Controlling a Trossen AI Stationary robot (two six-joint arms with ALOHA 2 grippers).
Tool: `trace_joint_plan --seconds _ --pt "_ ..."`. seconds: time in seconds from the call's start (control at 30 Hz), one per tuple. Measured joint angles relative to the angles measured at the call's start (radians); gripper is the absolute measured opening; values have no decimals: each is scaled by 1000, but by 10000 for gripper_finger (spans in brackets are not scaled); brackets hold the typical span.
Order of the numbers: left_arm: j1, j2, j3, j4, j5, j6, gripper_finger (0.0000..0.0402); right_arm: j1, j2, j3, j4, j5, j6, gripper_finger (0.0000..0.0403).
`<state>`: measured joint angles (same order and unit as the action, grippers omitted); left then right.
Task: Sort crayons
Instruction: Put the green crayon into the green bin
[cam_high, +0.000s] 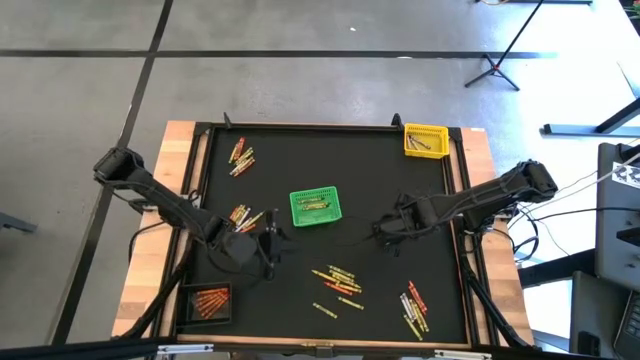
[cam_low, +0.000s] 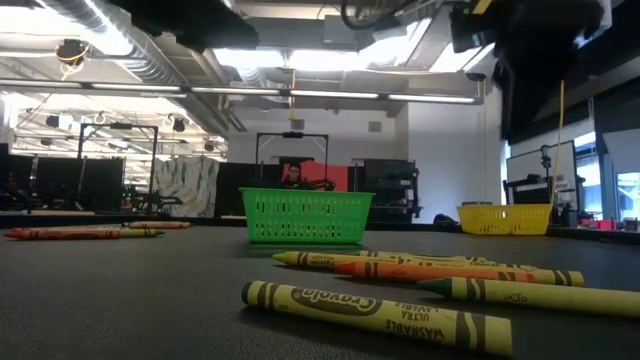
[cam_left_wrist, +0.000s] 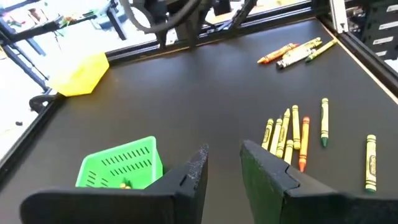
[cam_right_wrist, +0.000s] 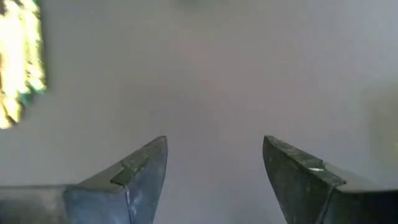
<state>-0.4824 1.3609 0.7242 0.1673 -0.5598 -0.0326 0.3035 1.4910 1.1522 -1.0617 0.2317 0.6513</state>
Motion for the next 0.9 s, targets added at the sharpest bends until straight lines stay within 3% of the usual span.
trace_joint_plan --seconds 0.3,0.5,0.7,0.9 --pt "-5 0 -6 8 2 -18 80 58 1 -207 624 -60 -122 261" --pt "-4 0 -6 7 -3 -19 80 124 41 -306 932 -13 -171 261" --pt "-4 0 -6 7 -4 -18 80 150 149 -319 1112 13 -215 261" --pt "-4 0 -5 7 -6 -18 80 148 234 -319 1124 22 -259 261"
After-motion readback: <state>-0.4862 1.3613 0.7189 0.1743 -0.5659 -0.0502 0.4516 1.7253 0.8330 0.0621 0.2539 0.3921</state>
